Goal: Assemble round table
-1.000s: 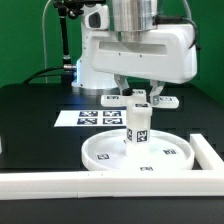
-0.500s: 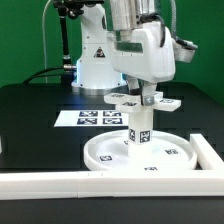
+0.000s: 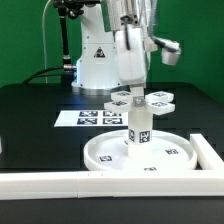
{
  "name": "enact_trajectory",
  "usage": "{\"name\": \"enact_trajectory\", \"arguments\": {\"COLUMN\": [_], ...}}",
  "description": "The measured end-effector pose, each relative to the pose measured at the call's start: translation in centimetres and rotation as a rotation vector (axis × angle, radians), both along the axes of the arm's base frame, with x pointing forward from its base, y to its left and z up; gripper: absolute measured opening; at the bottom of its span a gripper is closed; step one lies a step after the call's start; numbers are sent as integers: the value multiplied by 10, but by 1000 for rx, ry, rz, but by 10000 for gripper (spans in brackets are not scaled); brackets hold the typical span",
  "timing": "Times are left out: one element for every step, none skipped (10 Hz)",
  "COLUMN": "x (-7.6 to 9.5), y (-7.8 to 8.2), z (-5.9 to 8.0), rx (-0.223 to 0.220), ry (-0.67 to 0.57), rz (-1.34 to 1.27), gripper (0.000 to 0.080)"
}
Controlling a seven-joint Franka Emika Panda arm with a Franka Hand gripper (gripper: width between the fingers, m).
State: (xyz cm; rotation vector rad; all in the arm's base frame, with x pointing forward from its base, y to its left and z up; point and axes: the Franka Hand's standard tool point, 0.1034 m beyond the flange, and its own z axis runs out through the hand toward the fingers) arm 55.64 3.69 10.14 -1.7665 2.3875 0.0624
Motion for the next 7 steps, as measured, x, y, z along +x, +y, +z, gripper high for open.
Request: {"name": "enact_trajectory", "arguments": {"x": [1, 2, 3, 4, 4, 4, 4], "y": [0, 0, 0, 0, 0, 0, 0], "z": [0, 0, 0, 0, 0, 1, 1], "rx": [16, 31, 52, 62, 64, 77, 91], "ry": [-11, -17, -18, -24, -31, -39, -45], "rz": [-110, -190, -323, -427, -448, -488, -522], "gripper": [445, 445, 445, 445, 445, 445, 445]}}
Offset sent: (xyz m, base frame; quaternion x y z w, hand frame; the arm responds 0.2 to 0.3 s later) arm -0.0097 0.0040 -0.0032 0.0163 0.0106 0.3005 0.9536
